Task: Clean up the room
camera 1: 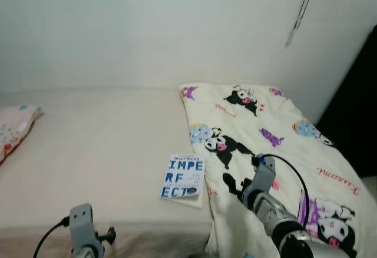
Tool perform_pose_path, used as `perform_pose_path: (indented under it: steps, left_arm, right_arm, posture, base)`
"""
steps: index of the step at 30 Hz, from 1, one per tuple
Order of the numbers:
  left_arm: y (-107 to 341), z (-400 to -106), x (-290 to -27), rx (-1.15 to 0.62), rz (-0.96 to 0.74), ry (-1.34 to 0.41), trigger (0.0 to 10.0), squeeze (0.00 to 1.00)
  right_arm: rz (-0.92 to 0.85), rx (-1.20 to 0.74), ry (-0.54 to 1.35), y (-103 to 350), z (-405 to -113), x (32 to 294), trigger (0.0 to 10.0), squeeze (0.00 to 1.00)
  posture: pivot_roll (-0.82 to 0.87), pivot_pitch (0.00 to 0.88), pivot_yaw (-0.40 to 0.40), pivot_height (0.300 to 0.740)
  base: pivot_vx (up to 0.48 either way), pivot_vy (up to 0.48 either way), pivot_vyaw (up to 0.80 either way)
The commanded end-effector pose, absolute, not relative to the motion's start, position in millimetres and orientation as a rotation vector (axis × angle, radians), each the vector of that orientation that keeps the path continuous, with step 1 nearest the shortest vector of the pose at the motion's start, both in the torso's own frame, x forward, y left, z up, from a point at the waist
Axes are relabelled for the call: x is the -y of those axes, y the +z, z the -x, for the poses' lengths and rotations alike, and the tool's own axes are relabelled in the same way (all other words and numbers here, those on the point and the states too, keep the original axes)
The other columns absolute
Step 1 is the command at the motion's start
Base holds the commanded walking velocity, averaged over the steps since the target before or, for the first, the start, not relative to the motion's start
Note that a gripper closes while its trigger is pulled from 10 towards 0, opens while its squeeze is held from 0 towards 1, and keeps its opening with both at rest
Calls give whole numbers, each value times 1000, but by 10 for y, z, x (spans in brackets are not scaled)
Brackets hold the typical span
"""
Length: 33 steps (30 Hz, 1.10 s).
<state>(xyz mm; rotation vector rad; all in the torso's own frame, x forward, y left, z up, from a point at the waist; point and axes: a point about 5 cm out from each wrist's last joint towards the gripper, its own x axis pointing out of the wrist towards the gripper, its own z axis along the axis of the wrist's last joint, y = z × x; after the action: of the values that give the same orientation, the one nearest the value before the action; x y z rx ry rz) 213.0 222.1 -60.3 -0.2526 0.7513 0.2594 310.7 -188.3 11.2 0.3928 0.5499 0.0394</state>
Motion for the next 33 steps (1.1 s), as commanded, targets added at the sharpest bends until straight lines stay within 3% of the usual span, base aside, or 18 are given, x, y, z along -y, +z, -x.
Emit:
perform_pose_path:
  steps: [1, 7, 12, 23, 33]
  left_arm:
    - [-571, -2179, -2214, -728, 244, 246, 10000, 0]
    - [-545, -2204, -2238, -711, 229, 232, 10000, 0]
    - [-574, -2137, -2274, -723, 213, 230, 10000, 0]
    - [-646, -1935, -2411, -765, 168, 229, 10000, 0]
    - [-672, -1779, -2550, -790, 109, 202, 10000, 0]
  right_arm:
    - [-406, -540, 66, 143, -3139, 1835, 10000, 0]
    - [-478, -443, 241, 357, -3310, 1581, 10000, 0]
    - [-446, -454, 233, 363, -3328, 1520, 10000, 0]
    - [-429, -493, 128, 265, -3267, 1599, 10000, 0]
    - [-440, -493, -38, 244, -3246, 1826, 10000, 0]
  posture:
    - [-7, 0, -23, 615]
    - [4, 0, -15, 590]
    - [18, 17, -8, 575]
    - [57, 73, 23, 545]
    - [99, 117, 53, 535]
  base:
    - [0, 0, 0]
    - [0, 0, 0]
    - [0, 0, 0]
    - [0, 0, 0]
    - [0, 0, 0]
